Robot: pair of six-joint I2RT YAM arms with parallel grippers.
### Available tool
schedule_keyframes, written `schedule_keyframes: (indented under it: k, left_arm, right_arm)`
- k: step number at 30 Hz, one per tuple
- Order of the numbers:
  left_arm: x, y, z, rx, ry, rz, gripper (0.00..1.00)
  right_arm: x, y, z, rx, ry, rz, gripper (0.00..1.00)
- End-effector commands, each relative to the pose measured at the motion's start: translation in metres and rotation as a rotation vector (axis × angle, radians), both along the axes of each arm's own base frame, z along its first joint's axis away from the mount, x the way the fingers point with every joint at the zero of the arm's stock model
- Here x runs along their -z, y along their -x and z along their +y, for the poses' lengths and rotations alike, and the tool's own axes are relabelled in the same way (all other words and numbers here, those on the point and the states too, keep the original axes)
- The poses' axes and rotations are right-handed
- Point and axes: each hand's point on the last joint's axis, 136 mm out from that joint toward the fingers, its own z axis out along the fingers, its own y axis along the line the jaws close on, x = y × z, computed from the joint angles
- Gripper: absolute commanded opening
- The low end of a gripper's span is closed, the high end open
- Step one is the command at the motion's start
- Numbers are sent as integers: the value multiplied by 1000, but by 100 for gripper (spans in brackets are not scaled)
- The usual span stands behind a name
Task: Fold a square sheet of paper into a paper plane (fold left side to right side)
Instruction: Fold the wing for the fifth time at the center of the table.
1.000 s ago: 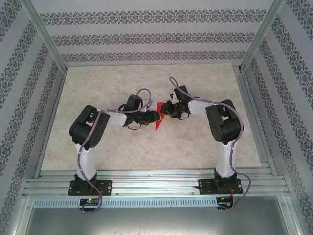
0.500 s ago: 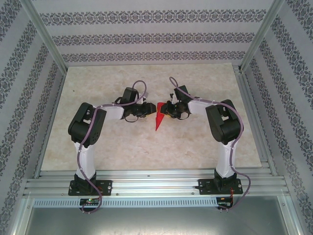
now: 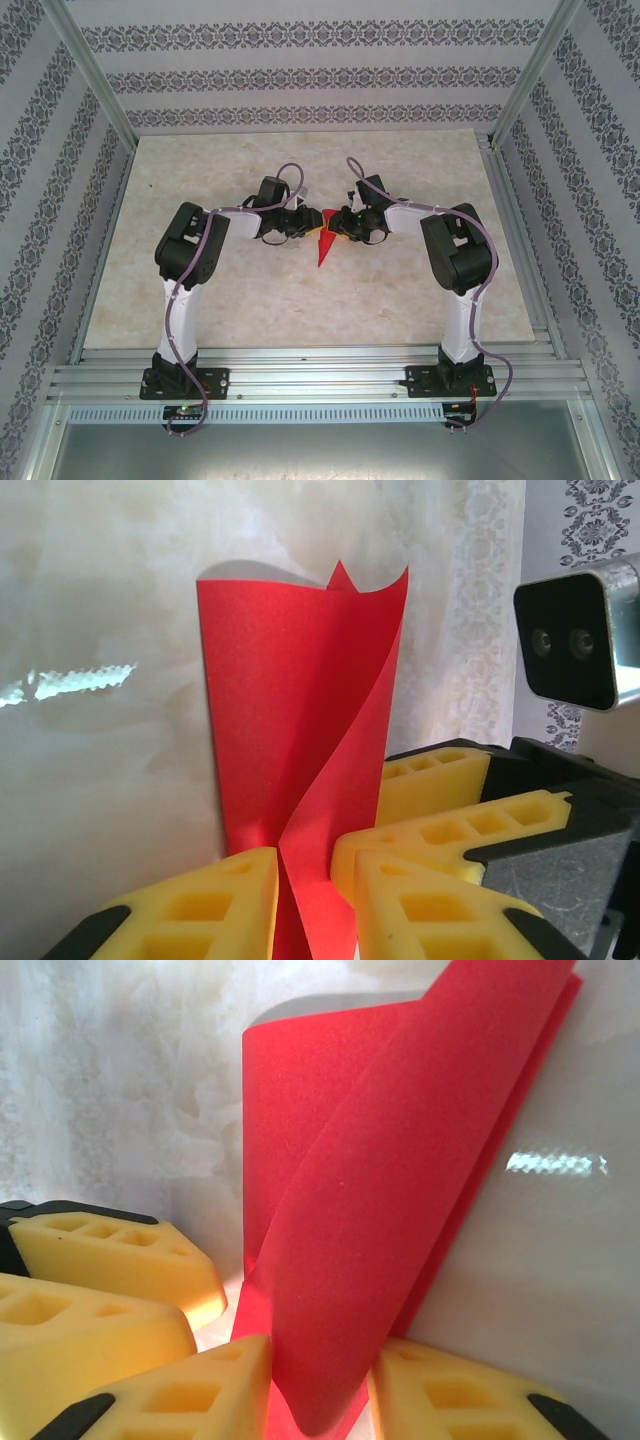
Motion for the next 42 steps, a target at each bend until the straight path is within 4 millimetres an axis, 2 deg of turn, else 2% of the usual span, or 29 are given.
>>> schedule_keyframes:
  k: [1,7,11,24,34,42]
  left_arm:
    - [-2,-5,-7,6,49,-1,26]
    - [2,-4,-9,8,35,9,24]
    - [10,-2,-3,1,-16,25,28]
    - [20,19,2,36,-67,102,22]
    - [3,25,-22,108,8,91,23]
    - [2,22,-22,93,-11,74,6]
  right_arm:
    - [33,14,-6,5,57,59,32]
    - [32,13,-6,5,55,56,32]
    - [32,14,-6,6,57,56,32]
    - [31,12,-6,13,42,55,31]
    - [32,13,-4,11,36,57,31]
    - [27,10,-4,8,26,37,32]
